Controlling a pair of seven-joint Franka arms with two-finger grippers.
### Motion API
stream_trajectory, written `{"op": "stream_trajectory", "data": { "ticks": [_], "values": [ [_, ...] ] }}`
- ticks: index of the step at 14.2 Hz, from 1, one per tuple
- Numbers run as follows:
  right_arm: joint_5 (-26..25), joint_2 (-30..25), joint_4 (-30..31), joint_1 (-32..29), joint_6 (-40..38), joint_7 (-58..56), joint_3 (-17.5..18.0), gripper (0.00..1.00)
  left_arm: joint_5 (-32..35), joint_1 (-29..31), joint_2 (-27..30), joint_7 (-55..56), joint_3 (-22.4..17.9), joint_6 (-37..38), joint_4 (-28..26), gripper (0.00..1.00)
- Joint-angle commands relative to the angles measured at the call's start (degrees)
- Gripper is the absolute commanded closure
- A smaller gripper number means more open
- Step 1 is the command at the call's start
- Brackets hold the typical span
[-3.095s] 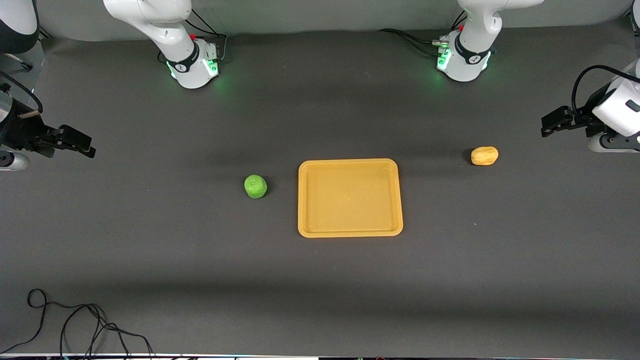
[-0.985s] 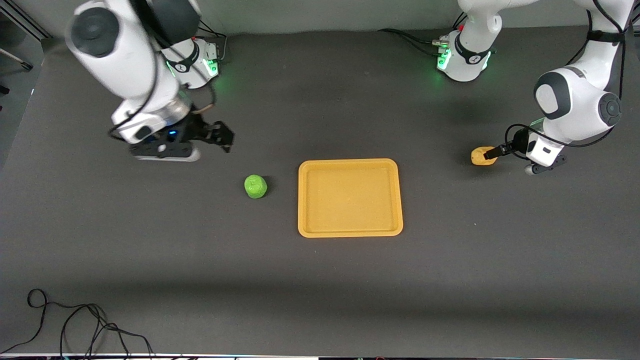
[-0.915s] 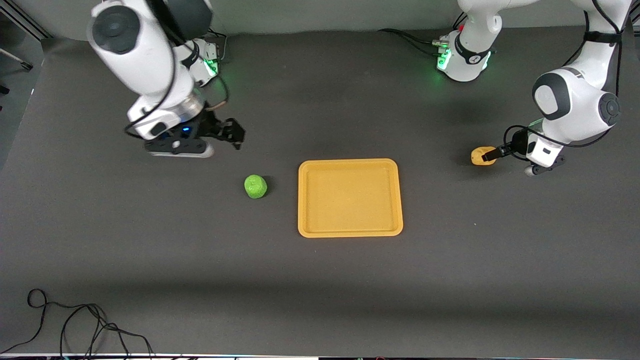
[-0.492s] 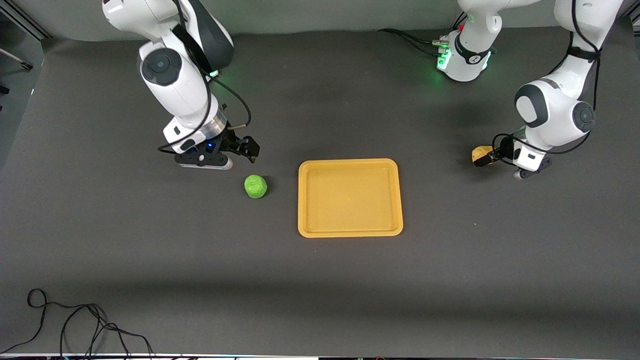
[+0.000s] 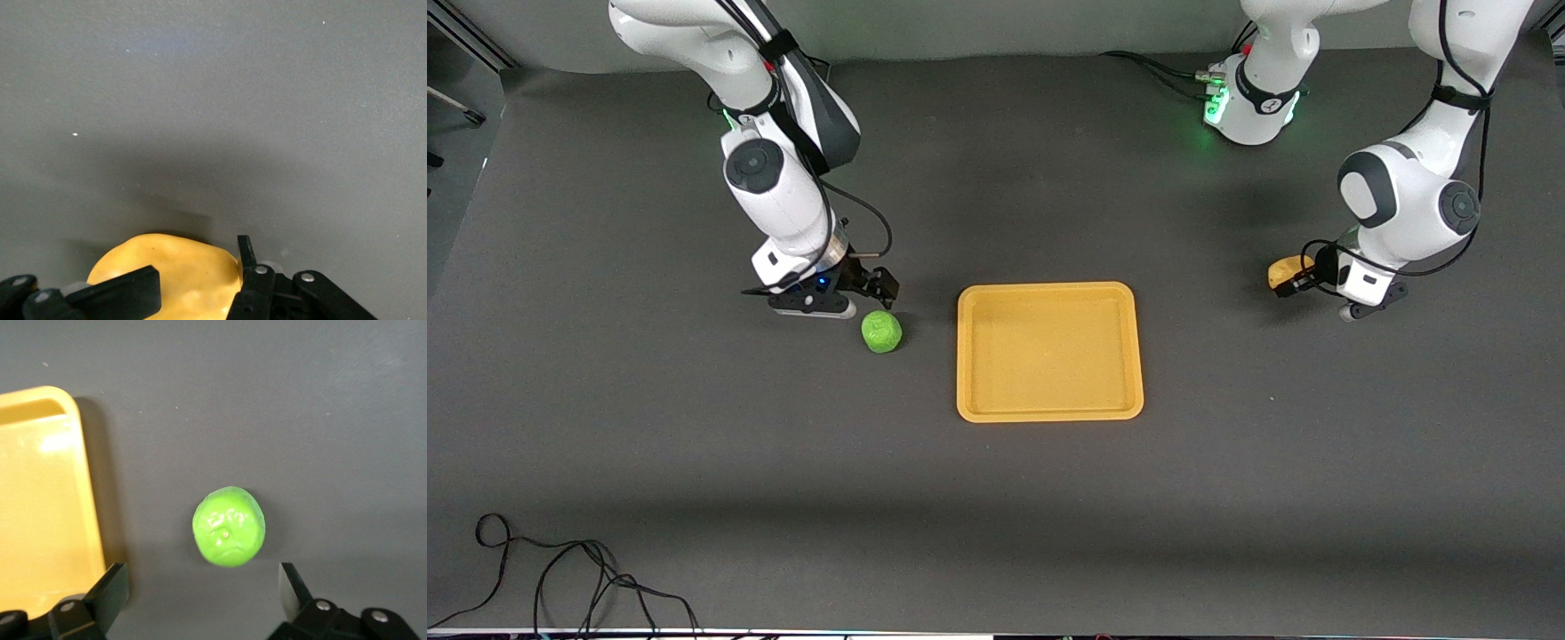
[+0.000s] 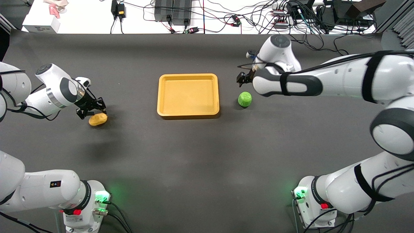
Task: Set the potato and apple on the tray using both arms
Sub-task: 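Grasp the potato with the left gripper while the right gripper reaches the apple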
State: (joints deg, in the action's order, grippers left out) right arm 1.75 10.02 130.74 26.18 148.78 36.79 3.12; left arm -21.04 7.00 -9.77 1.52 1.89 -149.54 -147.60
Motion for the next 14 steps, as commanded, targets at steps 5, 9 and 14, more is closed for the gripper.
{"op": "stream_trajectory", "data": {
  "ticks": [5,9,14],
  "values": [
    [-5.27,11.94,0.30,0.53,15.21,0.39,-2.59,0.00,0.82,-1.73,1.94,1.82,-0.66,6.79,-0.49,0.00],
    [-5.27,13.97,-0.05,0.62,16.89,0.48,-2.51,0.00,2.39,-1.47,3.09,4.36,-0.66,13.74,1.26,0.00],
    [-5.18,15.12,-0.05,2.56,16.80,0.57,-2.51,0.15,7.24,-1.11,1.69,7.71,-0.75,15.93,0.74,0.00]
  ]
}}
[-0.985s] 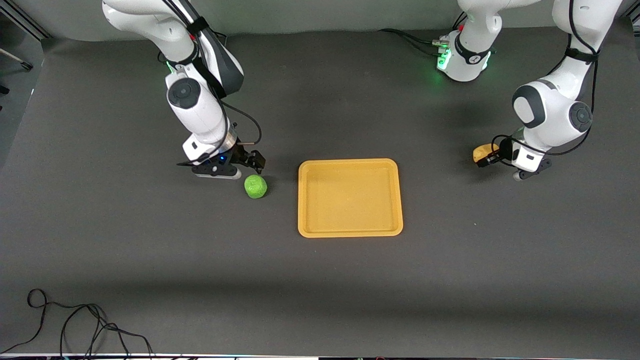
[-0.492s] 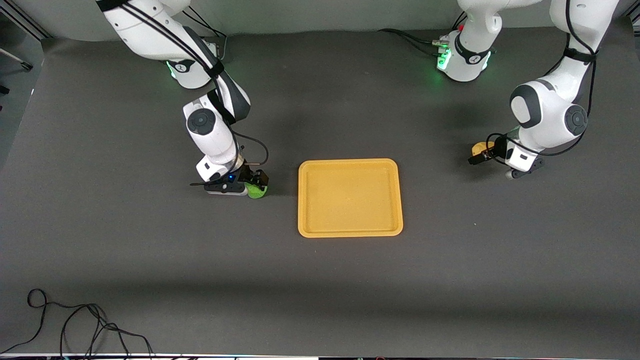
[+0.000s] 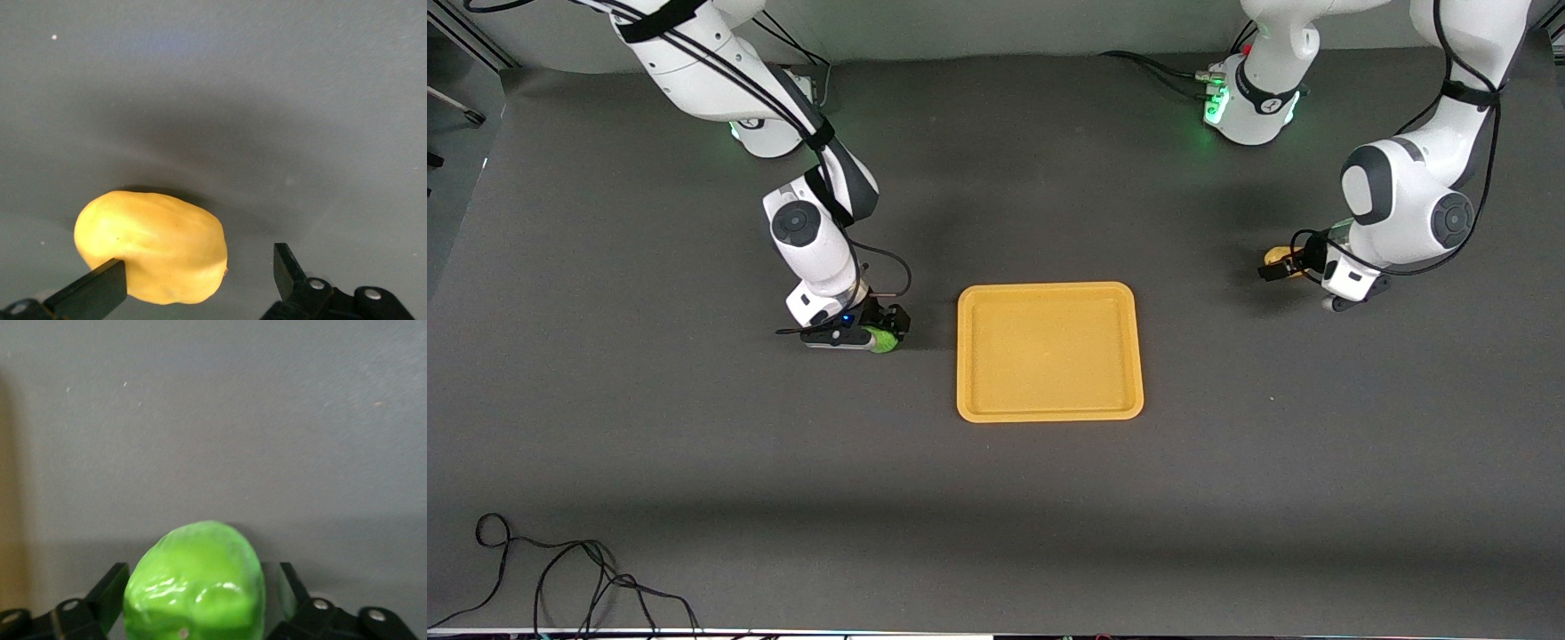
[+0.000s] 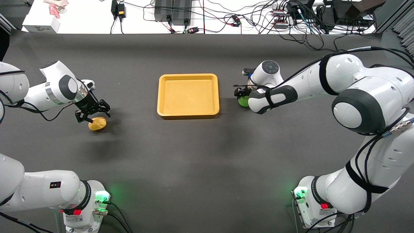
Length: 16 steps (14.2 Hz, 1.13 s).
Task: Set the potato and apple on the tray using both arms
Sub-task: 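Grasp the potato with the left gripper while the right gripper reaches the apple, then close the right gripper on the green apple and lift it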
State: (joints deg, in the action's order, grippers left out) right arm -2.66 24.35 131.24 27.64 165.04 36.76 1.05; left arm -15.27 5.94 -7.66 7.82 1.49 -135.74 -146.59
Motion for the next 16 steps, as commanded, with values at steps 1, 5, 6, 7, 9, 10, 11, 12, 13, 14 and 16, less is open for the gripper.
{"op": "stream_trajectory", "data": {
  "ticks": [1,5,6,7,9,10,11,12,13,14,16],
  "values": [
    [-0.77,0.87,-0.55,1.19,0.45,0.51,-0.43,0.30,2.08,-0.05,-0.42,1.49,-0.26,4.15,-0.10,0.00],
    [-0.86,-0.18,-2.56,0.93,-2.08,-0.11,-0.61,0.56,5.07,0.04,-0.33,2.10,-0.26,8.13,0.70,0.00],
    [-0.86,-1.49,-4.48,0.84,-5.75,-0.28,-0.70,0.56,5.51,-0.05,-0.60,2.28,-0.35,7.78,0.61,0.00],
    [-0.86,-2.89,-6.68,0.75,-10.66,-0.28,-0.78,0.56,6.04,0.21,-1.29,2.29,-0.35,7.69,0.61,0.00],
    [-0.86,-5.62,-12.21,0.40,-20.94,-0.37,-0.87,0.56,6.31,0.21,-2.61,2.29,-0.35,7.34,0.43,0.00],
    [-0.86,-6.76,-15.20,0.31,-26.21,-0.37,-1.48,0.56,6.74,0.21,-3.40,2.29,-0.26,7.33,0.43,0.00],
    [-0.77,-7.73,-18.10,0.31,-31.05,-0.63,-2.01,0.56,7.53,0.13,-3.93,2.37,-0.26,7.42,0.35,0.00],
    [-0.77,-8.52,-21.08,0.31,-35.80,-1.42,-2.28,0.56,8.15,0.21,-4.20,2.37,-0.35,7.34,0.34,0.00],
    [-0.77,-9.23,-24.51,0.31,-40.89,-1.51,-2.45,0.56,9.11,0.21,-4.38,2.37,-0.35,7.42,0.43,0.00],
    [-0.60,-9.41,-28.63,0.31,-46.68,-1.51,-2.45,0.56,10.86,0.30,-4.38,2.37,-0.35,7.42,0.52,0.01],
    [-0.15,-8.89,-38.03,0.31,-57.50,-1.43,-2.45,0.56,13.16,0.30,-4.03,2.37,-0.61,7.86,0.69,0.09]
  ]
}}
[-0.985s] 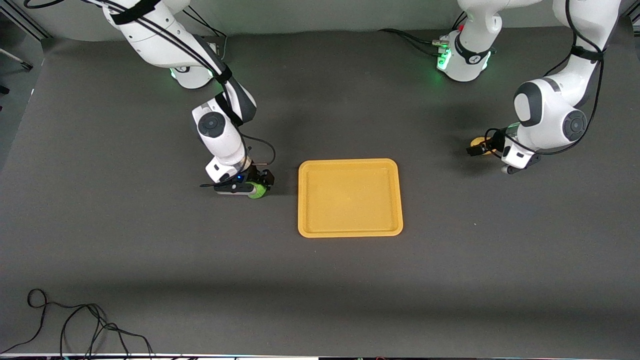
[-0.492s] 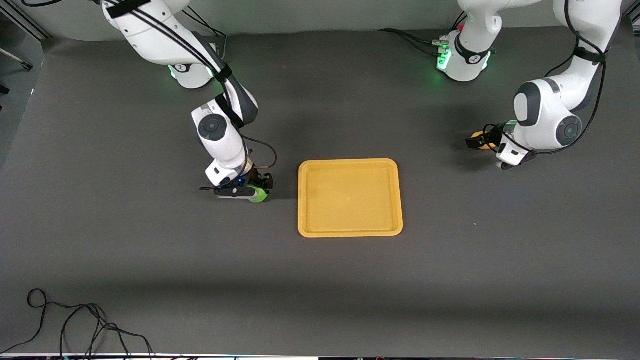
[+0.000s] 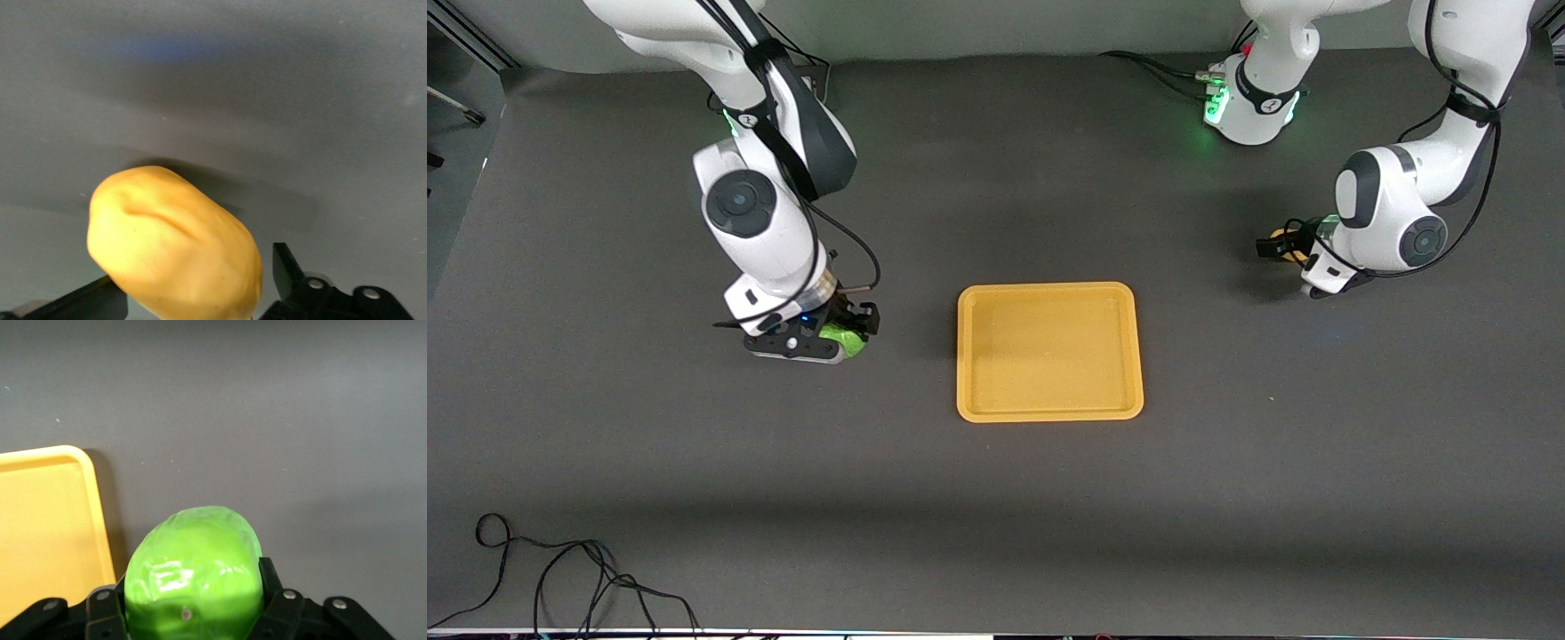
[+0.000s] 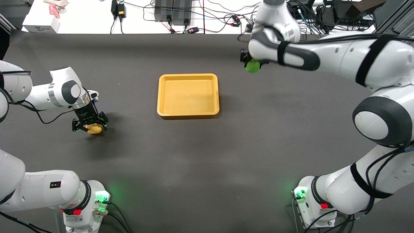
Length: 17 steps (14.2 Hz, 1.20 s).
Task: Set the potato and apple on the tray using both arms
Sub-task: 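Close the right gripper on the green apple and lift it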
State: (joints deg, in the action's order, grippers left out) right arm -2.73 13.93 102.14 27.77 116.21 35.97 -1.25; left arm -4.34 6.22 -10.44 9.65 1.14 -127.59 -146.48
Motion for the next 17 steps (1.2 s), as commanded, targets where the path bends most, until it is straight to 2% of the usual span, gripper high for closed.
{"op": "stream_trajectory", "data": {
  "ticks": [1,2,3,4,5,6,8,10,11,12,15,17],
  "values": [
    [0.00,1.71,-11.84,0.09,-11.76,-0.64,-0.16,0.56,3.19,0.02,-1.16,0.55,-0.52,0.05,0.93,0.24],
    [0.00,1.72,-13.35,0.18,-13.36,-0.64,-0.16,0.56,4.85,0.02,-1.24,0.55,-0.70,0.23,1.29,0.47],
    [0.26,1.45,-13.72,0.18,-13.72,-0.64,-0.16,0.56,6.09,0.02,-1.25,0.55,-1.40,0.15,1.46,0.60],
    [0.70,1.28,-13.72,0.09,-13.73,-0.72,-0.33,0.56,6.97,0.02,-1.16,0.37,-2.36,0.58,1.99,0.71],
    [0.88,1.28,-13.72,0.09,-13.73,-0.64,-0.42,0.56,7.33,0.02,-0.72,0.37,-2.90,2.32,3.12,0.76],
    [0.97,1.28,-13.72,0.09,-13.73,-0.55,-0.60,0.56,7.33,-0.07,-0.20,0.63,-2.81,6.34,6.01,0.84],
    [2.10,0.75,-13.72,0.09,-13.99,-0.37,-0.95,0.56,6.54,-1.55,0.25,5.35,-1.68,16.36,13.90,0.86],
    [3.43,0.13,-13.89,-0.09,-15.13,-0.64,-1.99,0.56,4.27,-4.36,-0.36,10.37,0.96,20.87,20.33,0.86],
    [3.43,0.13,-13.89,-0.09,-15.13,-0.64,-2.44,0.56,1.73,-5.42,-0.45,11.26,1.58,21.23,21.67,0.87],
    [3.52,0.13,-13.89,-0.09,-15.13,-0.64,-2.44,0.56,0.40,-6.13,-0.37,11.36,1.58,20.54,21.94,0.94],
    [3.78,0.13,-13.98,-0.09,-15.04,-0.64,-2.44,0.56,-8.11,-9.80,-3.43,15.83,2.89,14.93,27.90,0.95],
    [3.78,0.22,-13.98,-0.09,-15.04,-0.64,-2.44,0.56,-9.63,-15.16,-4.84,16.81,3.34,4.33,28.54,0.94]
  ]
}}
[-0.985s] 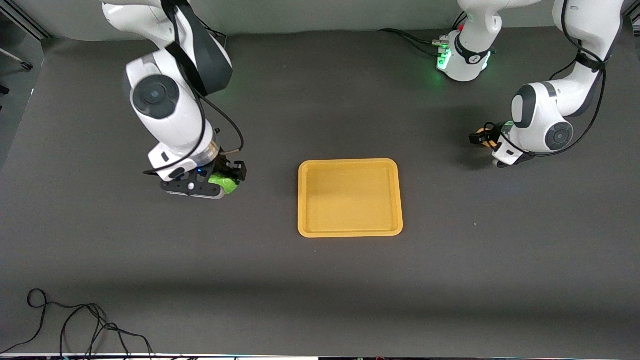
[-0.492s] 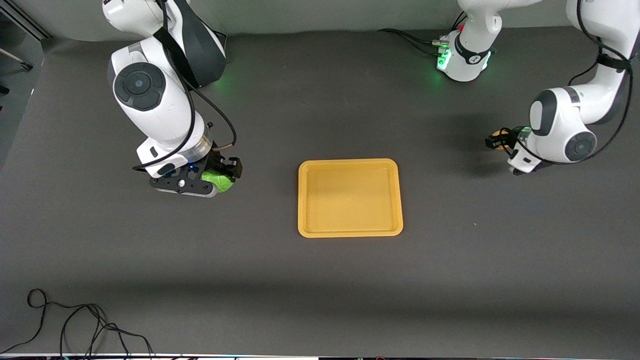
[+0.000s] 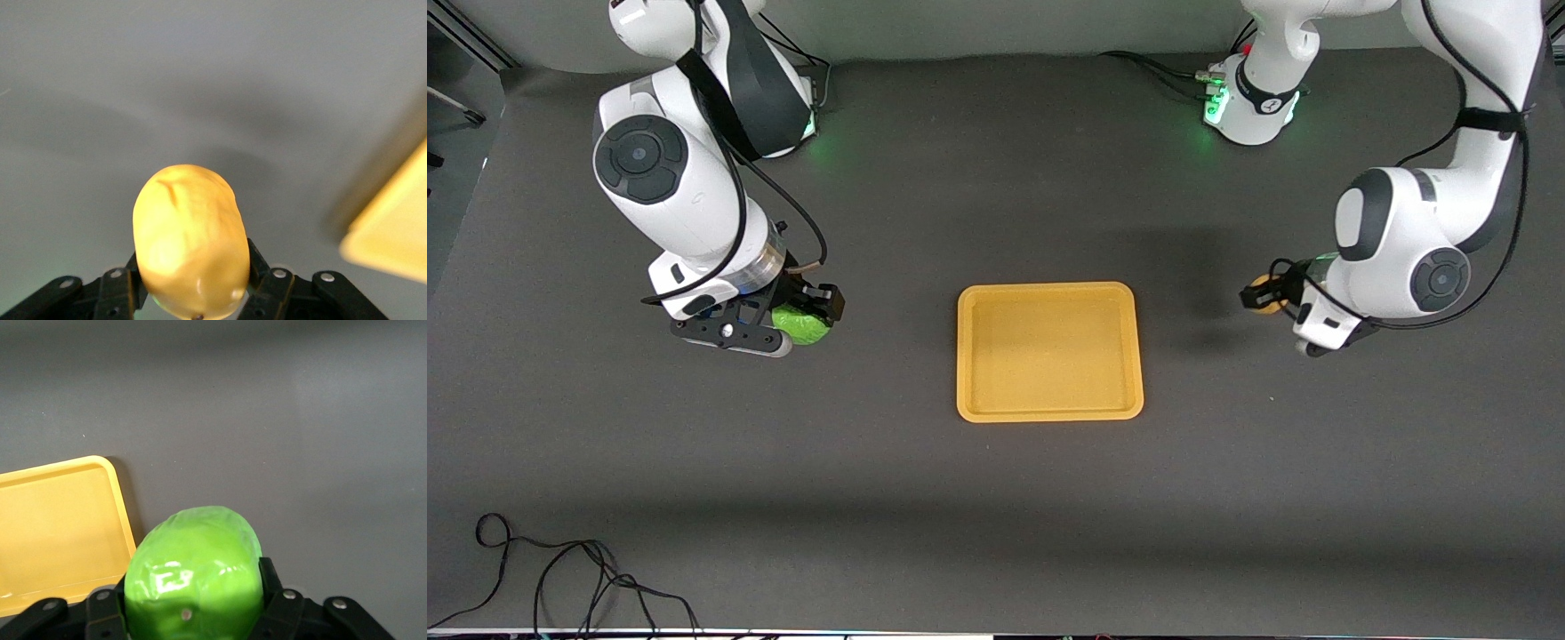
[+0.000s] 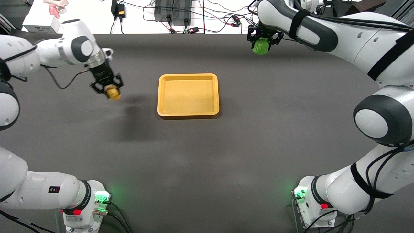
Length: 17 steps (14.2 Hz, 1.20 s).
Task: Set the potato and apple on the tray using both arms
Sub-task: 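Carry the potato with the left gripper onto the tray and release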
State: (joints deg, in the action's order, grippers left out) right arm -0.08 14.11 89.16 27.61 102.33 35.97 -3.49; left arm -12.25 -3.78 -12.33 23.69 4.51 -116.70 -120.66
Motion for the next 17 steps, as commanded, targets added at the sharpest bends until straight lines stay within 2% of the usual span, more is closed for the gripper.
{"op": "stream_trajectory", "data": {
  "ticks": [1,6,10,13,16,17],
  "values": [
    [1.13,0.04,-1.00,0.07,-1.16,-0.72,-0.20,0.56,-2.51,-7.10,-4.09,3.02,0.06,-11.22,2.80,0.94],
    [1.22,0.12,-1.00,-0.02,-1.08,-1.43,-0.64,0.56,-16.03,-16.94,-7.09,3.46,0.06,-25.30,2.97,0.91],
    [1.22,0.13,-1.00,-0.02,-1.08,-1.78,-0.64,0.56,-17.19,-22.05,-13.49,3.29,0.06,-38.40,2.97,0.87],
    [1.22,0.13,-0.91,-0.19,-1.08,-1.78,-0.73,0.56,-16.76,-22.15,-14.04,2.94,0.06,-38.26,2.97,0.81],
    [1.22,0.13,-0.91,-0.19,-1.08,-1.78,-0.73,0.56,-16.58,-22.32,-14.21,2.41,-0.11,-37.90,3.58,0.57],
    [1.22,0.13,-0.91,-0.19,-1.08,-1.78,-0.73,0.56,-16.49,-22.32,-14.30,2.41,-0.12,-37.90,3.59,0.44]
  ]
}}
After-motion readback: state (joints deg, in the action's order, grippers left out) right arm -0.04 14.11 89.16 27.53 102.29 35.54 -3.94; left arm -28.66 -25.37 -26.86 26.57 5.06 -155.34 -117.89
